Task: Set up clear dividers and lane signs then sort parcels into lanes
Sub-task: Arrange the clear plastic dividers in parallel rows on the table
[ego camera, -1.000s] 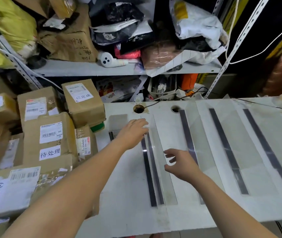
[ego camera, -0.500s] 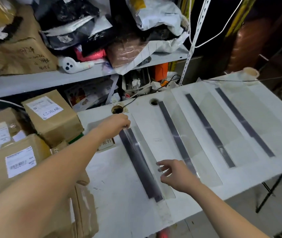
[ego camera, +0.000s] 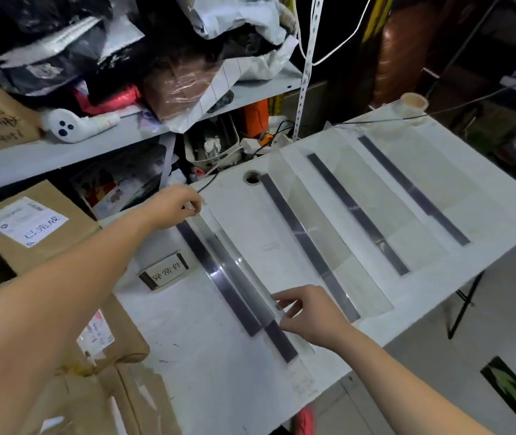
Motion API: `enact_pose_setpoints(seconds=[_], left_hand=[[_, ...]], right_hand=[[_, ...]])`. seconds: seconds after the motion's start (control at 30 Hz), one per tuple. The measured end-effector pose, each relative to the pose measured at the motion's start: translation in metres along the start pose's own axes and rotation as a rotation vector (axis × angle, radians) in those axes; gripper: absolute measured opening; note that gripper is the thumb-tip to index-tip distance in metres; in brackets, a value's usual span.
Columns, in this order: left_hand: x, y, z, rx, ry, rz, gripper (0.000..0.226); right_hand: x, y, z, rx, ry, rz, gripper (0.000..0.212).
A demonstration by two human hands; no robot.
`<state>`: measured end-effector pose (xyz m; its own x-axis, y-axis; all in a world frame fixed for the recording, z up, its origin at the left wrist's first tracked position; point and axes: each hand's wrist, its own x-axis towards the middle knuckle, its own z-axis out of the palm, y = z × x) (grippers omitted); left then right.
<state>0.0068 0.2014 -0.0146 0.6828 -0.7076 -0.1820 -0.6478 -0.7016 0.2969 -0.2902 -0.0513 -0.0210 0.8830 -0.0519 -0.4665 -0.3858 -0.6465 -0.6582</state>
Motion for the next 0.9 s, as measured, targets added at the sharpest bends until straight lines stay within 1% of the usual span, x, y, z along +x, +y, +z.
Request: enact_pose_setpoints(seconds=[0.1, 0.17, 0.3, 0.43, 0.6, 0.9], left_hand=[[0.007, -0.003, -0.006, -0.018, 0.009, 0.015, 0.032], [0.011, -0.005, -0.008, -0.022, -0.003, 0.006, 0.035], [0.017, -0.010, -0.009, -0.027, 0.006, -0.003, 0.024], [0.025, -0.018, -0.011, -0.009, 0.034, 0.008, 0.007], [0.023, -0.022, -0.006, 0.003, 0.051, 0.001, 0.006], [0.025, -0.019, -0.010, -0.030, 0.178, 0.043, 0.005]], right_hand=[[0.002, -0.001, -0.002, -0.001, 0.013, 0.006, 0.052], [0.002, 0.000, -0.002, 0.001, 0.028, 0.019, 0.052], [0.001, 0.001, 0.001, 0.002, 0.040, 0.022, 0.052], [0.002, 0.002, -0.001, 0.019, 0.077, 0.040, 0.049], [-0.002, 0.004, 0.003, 0.049, 0.061, 0.043, 0.048], [-0.012, 0.002, 0.002, 0.039, 0.094, 0.044, 0.048]])
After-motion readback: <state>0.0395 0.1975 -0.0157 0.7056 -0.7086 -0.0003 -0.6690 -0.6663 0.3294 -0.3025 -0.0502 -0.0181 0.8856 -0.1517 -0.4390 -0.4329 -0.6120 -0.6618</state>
